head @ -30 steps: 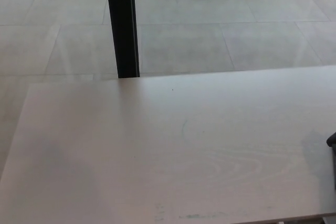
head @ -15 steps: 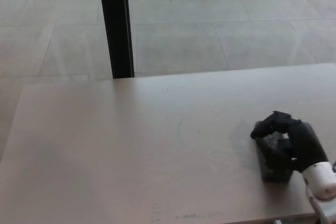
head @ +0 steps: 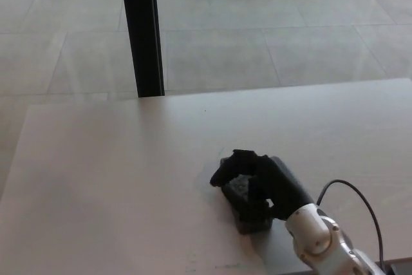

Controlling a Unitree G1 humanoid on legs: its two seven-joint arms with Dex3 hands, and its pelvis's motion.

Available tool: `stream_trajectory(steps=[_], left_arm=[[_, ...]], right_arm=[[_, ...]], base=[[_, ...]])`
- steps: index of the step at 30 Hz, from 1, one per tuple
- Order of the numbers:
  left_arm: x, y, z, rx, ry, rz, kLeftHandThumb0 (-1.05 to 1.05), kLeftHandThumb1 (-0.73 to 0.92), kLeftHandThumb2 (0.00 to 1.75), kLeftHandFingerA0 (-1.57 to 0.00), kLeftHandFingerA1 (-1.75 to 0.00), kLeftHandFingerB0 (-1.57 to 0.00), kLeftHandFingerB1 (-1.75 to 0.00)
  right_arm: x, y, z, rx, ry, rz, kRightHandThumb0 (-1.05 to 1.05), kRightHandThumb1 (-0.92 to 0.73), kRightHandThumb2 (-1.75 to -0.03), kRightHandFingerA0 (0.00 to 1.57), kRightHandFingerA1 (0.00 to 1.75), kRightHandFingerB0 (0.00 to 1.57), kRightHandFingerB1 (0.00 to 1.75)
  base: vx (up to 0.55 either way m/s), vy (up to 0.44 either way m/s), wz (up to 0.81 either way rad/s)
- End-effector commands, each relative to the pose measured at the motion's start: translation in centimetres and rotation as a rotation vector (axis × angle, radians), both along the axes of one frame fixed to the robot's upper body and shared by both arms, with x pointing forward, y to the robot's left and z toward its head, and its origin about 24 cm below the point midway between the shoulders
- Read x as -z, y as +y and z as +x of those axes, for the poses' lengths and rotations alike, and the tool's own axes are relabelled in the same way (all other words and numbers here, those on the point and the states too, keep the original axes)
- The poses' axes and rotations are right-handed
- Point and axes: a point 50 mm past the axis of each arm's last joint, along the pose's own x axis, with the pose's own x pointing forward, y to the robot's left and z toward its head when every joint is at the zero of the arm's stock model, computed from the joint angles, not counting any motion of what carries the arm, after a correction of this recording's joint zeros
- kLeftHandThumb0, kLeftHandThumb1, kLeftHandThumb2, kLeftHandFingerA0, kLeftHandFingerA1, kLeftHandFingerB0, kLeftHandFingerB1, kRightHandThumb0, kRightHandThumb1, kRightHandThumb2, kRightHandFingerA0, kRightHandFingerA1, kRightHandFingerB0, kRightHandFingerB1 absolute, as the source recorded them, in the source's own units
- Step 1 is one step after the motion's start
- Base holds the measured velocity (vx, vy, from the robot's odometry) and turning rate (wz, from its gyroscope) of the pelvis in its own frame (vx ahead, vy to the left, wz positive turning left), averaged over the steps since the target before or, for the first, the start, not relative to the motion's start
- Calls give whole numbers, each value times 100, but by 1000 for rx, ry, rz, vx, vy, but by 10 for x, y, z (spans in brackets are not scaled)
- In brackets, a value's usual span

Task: The robot uses its right hand to hold the eraser kept in the middle of the desk and use it to wipe the desk by swiping its surface twice

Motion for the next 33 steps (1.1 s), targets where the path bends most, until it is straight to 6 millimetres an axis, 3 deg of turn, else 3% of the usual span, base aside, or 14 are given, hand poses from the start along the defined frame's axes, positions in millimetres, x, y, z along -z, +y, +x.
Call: stream_trajectory(steps=[1,6,7,11,12,15,19,22,23,25,26,29,31,33], left_arm=[[-5,6,0,6,-4,19,-50,81,63,-70,-70,-55,-59],[-5,5,1,-6,-9,7,-50,80,62,-72,-73,-56,-60],[-5,5,1,0,-8,13,-50,80,63,-73,-73,-56,-60],[-6,7,-2,-3,-6,22,-50,80,63,-73,-73,-56,-60],[-7,7,-1,-2,-10,31,-50,80,63,-76,-75,-59,-62],[-6,6,0,-4,-5,25,-51,79,63,-76,-75,-58,-61],[-5,6,-2,-12,-11,14,-50,80,63,-73,-72,-56,-59],[-5,7,-4,-22,-16,4,-50,81,64,-71,-73,-54,-60],[-5,7,-4,-21,-10,11,-50,80,63,-73,-73,-55,-60],[-6,7,-4,-9,-11,25,-50,80,63,-73,-72,-58,-61],[-6,8,-4,-23,-11,15,-50,79,63,-74,-73,-57,-60],[-5,9,-4,-36,-6,7,-50,79,63,-73,-73,-55,-59],[-6,9,-4,-25,-7,9,-50,80,63,-73,-73,-56,-59],[-6,9,-5,-22,-9,13,-51,80,64,-73,-73,-56,-60]], right_arm=[[46,1,-28,-52,189,-121,-39,-66,-94,90,175,78,140],[46,-2,-30,-67,173,-156,-36,-68,-94,85,175,74,136],[46,-8,-27,-57,178,-159,-37,-71,-84,80,172,70,127],[41,-22,-21,-27,144,-153,-37,-68,-88,84,175,71,146],[39,-31,-17,24,133,-144,-36,-68,-93,82,175,70,142],[34,-46,-11,77,121,-154,-38,-71,-84,83,175,71,140],[25,-74,0,178,110,-163,-38,-74,-78,80,175,71,141],[15,-105,8,282,89,-147,-34,-75,-74,81,170,70,128],[14,-112,9,308,94,-132,-36,-75,-78,82,175,71,146],[10,-137,11,376,98,-102,-36,-67,-86,88,175,70,154],[9,-150,10,423,98,-103,-38,-64,-86,95,175,65,171],[6,-174,7,491,113,-104,-34,-66,-84,95,175,66,172],[6,-189,5,560,144,-95,-34,-66,-84,93,175,70,147],[8,-201,-1,568,144,-114,-33,-66,-82,95,175,61,159]], base=[[0,0,0],[0,0,0],[0,0,0],[0,0,0],[0,0,0],[0,0,0],[0,0,0],[0,0,0],[0,0,0],[0,0,0],[0,0,0],[0,0,0],[0,0,0],[0,0,0]])
